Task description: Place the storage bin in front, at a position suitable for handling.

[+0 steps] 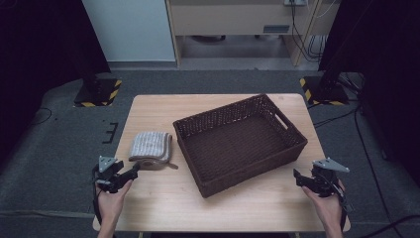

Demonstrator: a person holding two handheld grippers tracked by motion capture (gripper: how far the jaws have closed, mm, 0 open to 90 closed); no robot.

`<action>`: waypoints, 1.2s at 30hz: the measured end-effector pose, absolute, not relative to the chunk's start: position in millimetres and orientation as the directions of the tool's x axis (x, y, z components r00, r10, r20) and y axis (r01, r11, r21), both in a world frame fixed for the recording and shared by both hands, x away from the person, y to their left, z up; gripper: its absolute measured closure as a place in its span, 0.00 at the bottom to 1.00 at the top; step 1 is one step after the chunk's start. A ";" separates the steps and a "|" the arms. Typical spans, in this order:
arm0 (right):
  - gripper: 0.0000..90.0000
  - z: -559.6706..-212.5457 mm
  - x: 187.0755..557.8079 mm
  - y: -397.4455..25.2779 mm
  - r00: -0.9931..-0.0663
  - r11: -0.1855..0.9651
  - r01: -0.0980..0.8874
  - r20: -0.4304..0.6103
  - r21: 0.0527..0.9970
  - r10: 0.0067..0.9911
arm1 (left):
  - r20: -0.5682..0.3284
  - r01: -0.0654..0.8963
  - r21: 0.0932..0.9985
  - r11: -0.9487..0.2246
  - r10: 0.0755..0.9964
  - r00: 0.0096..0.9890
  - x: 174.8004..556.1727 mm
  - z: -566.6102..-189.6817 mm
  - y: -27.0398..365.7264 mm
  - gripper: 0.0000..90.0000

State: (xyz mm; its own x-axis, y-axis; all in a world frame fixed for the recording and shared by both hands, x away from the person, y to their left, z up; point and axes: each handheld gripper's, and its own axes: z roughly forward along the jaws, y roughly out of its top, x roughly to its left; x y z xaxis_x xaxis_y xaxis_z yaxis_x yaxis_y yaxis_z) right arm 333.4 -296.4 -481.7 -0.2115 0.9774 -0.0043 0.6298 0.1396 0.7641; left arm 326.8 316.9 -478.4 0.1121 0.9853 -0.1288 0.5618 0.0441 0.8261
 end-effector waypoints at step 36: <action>0.41 -417.6 353.6 -288.9 -0.287 0.110 0.435 0.022 0.894 0.958 | -0.118 0.445 0.895 -0.030 0.946 0.301 324.5 -434.2 244.7 0.43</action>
State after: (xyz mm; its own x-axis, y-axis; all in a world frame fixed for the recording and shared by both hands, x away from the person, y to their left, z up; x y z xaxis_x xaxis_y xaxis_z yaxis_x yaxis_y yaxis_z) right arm 353.6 -288.9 -417.6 -0.2871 0.9576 0.0223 0.4351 0.1096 0.8937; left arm 324.5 244.7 -434.2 0.3008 0.9463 -0.1182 0.4449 -0.0297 0.8951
